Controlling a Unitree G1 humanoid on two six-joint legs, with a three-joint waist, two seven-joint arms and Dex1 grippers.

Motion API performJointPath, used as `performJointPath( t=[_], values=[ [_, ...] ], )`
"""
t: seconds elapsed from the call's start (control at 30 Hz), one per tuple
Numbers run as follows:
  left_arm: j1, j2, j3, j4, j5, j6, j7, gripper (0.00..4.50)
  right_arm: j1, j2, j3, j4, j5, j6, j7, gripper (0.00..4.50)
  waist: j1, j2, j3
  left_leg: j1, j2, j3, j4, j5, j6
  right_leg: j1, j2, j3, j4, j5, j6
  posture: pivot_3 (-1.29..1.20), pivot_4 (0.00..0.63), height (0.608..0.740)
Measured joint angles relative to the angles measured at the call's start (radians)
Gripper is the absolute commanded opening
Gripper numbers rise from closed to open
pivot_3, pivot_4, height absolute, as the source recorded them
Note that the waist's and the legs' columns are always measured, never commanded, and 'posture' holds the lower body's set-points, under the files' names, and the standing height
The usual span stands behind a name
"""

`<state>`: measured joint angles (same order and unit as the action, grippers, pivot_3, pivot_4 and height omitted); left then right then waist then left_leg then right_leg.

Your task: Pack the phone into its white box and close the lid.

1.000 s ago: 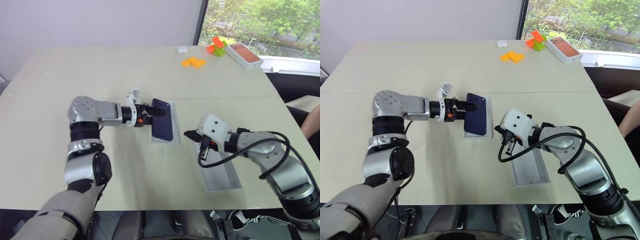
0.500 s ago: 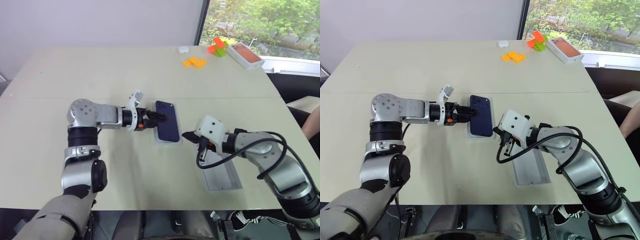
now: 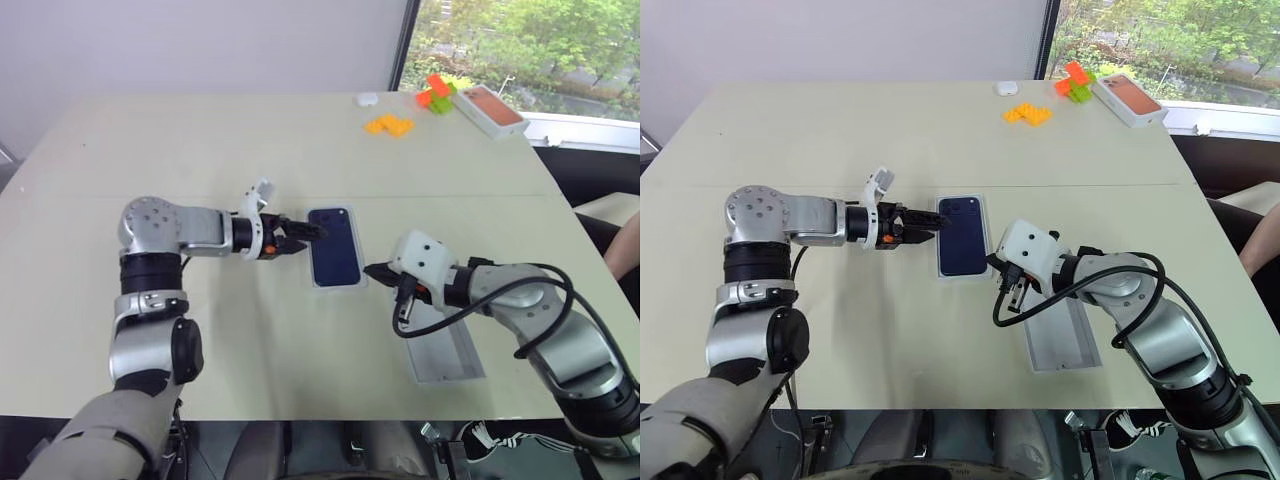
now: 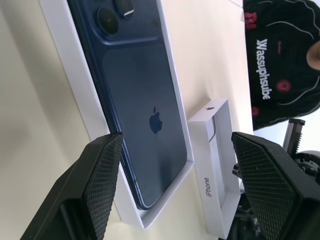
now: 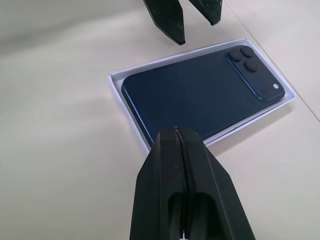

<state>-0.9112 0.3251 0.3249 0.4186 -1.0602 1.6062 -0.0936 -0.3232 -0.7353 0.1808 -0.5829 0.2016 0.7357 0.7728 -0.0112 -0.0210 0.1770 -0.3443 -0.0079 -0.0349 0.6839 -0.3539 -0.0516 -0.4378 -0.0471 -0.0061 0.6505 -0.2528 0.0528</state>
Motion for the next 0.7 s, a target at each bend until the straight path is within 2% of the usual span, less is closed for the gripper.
performJointPath(
  t=[0.17, 0.23, 0.4, 0.53, 0.7],
  values=[
    [0.042, 0.057, 0.002, -0.141, 0.007, -0.022, -0.016, 3.67, 0.000, 0.000, 0.000, 0.002, 0.000, -0.004, 0.000, 0.00, -0.003, 0.000, 0.000, 0.000, 0.001, 0.000, 0.000, 0.000, 0.000, 0.000, 0.000, 0.000, 0.000, 0.000, 0.000, 0.00, 0.150, 0.740],
    [0.105, 0.139, -0.037, -0.286, 0.076, -0.160, -0.086, 3.67, 0.004, 0.000, -0.001, 0.002, 0.000, -0.005, -0.002, 0.00, -0.007, 0.000, 0.000, 0.001, 0.001, 0.001, -0.001, 0.000, -0.001, -0.001, 0.000, 0.001, 0.000, 0.000, 0.000, 0.00, 0.150, 0.740],
    [0.283, 0.248, -0.122, -0.443, 0.300, -0.508, -0.193, 3.67, 0.020, 0.001, -0.006, 0.018, -0.001, -0.016, -0.013, 0.00, 0.002, 0.001, 0.000, 0.001, 0.001, 0.001, 0.000, 0.000, -0.001, 0.001, 0.000, 0.001, 0.000, 0.000, 0.000, 0.00, 0.150, 0.740],
    [0.412, 0.238, -0.148, -0.471, 0.376, -0.628, -0.241, 3.67, 0.015, 0.003, -0.010, 0.053, -0.003, -0.032, -0.021, 0.00, 0.006, 0.000, 0.000, 0.001, 0.000, 0.001, 0.000, 0.000, 0.002, 0.002, 0.000, 0.001, -0.001, 0.000, 0.000, 0.00, 0.150, 0.740],
    [0.488, 0.222, -0.142, -0.482, 0.426, -0.733, -0.264, 3.67, 0.000, 0.011, -0.010, 0.094, -0.017, -0.058, -0.039, 0.00, 0.000, 0.000, 0.000, 0.001, 0.001, 0.001, 0.000, 0.000, 0.003, 0.002, 0.000, 0.001, -0.001, 0.000, 0.000, 0.00, 0.150, 0.740]
  ],
)
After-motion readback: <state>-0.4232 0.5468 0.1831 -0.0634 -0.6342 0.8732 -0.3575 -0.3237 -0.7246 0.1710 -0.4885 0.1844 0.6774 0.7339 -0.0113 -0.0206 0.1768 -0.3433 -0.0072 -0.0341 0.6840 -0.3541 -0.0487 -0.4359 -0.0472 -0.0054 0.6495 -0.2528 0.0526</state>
